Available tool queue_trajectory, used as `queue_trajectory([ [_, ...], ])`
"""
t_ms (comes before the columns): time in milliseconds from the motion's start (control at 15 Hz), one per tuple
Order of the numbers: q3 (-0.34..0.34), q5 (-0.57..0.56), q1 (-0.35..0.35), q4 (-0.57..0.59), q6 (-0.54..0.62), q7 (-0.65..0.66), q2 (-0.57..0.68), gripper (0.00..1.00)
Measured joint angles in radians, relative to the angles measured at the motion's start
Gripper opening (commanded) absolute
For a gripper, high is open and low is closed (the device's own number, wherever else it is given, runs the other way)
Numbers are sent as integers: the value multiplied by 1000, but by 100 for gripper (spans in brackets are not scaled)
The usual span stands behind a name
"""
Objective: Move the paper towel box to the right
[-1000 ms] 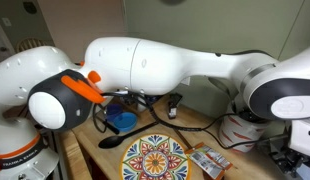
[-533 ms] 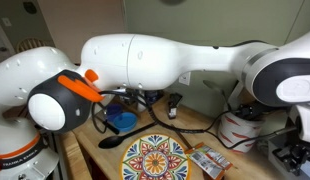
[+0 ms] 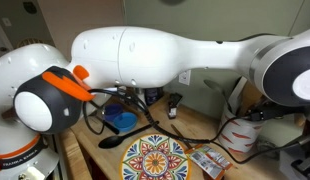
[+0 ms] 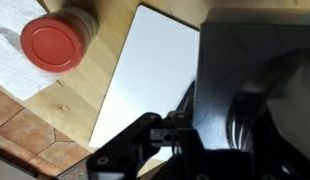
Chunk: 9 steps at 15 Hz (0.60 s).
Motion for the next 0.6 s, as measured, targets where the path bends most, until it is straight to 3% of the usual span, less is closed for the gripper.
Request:
queue_trajectory([
  [600,9,5,-30,-5,-2,26,9,0],
])
